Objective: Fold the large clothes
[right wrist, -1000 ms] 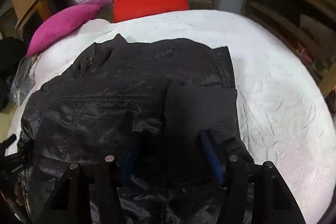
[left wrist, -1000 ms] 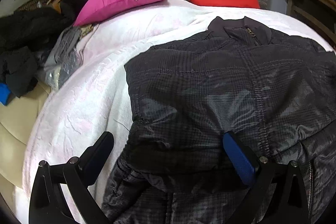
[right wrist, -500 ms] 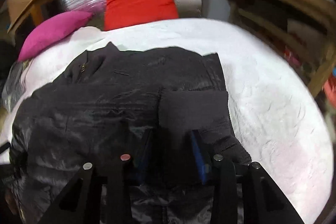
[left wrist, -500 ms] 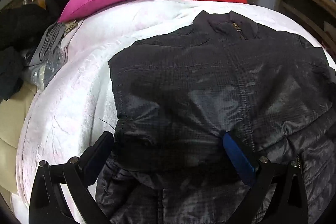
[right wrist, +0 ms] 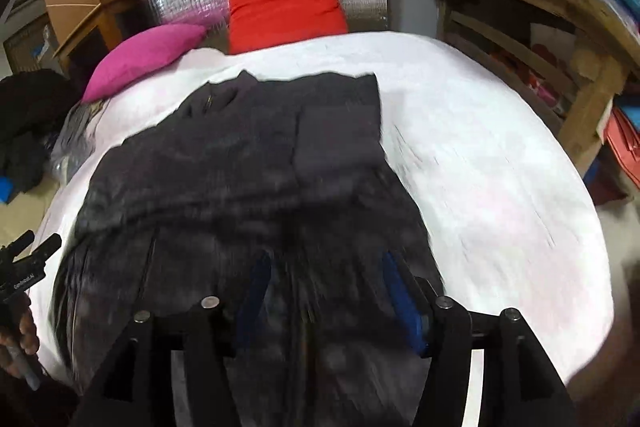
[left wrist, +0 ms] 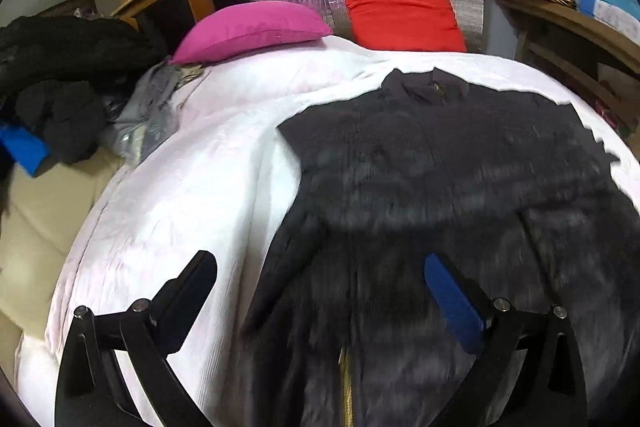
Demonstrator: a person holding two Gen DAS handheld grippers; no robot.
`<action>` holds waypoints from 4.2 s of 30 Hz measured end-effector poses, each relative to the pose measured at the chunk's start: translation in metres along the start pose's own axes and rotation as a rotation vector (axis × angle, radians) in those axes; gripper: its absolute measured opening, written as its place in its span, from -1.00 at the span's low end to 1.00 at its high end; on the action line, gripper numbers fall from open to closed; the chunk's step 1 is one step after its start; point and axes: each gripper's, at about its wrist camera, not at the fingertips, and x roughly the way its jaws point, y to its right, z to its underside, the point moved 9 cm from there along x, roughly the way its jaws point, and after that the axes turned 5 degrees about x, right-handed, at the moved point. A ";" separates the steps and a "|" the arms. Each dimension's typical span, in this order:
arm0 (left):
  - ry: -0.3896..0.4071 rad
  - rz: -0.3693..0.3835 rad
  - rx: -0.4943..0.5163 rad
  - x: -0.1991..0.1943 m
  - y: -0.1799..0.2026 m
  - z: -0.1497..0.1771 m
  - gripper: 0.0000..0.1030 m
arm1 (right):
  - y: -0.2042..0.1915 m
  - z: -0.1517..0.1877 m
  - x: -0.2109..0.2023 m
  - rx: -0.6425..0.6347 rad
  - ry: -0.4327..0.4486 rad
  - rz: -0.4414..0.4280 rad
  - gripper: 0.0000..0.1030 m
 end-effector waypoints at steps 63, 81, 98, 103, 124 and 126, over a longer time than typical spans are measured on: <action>-0.178 0.456 -0.181 -0.103 0.028 0.188 -0.84 | 0.008 0.147 -0.060 0.052 -0.167 -0.255 -0.57; 0.044 0.553 -0.256 -0.146 -0.014 0.077 -0.84 | 0.003 0.082 -0.120 0.227 -0.052 -0.587 -0.69; 0.105 0.452 -0.313 -0.005 -0.078 -0.178 -0.83 | -0.043 -0.192 -0.022 0.312 0.159 -0.611 -0.70; -0.011 0.451 -0.352 0.103 -0.066 -0.213 -0.83 | -0.050 -0.243 0.079 0.372 0.104 -0.543 -0.71; -0.021 0.444 -0.492 0.159 -0.068 -0.188 0.60 | -0.031 -0.248 0.169 0.500 0.000 -0.572 0.63; 0.002 0.428 -0.491 0.132 -0.071 -0.181 0.60 | -0.022 -0.256 0.142 0.494 0.101 -0.563 0.66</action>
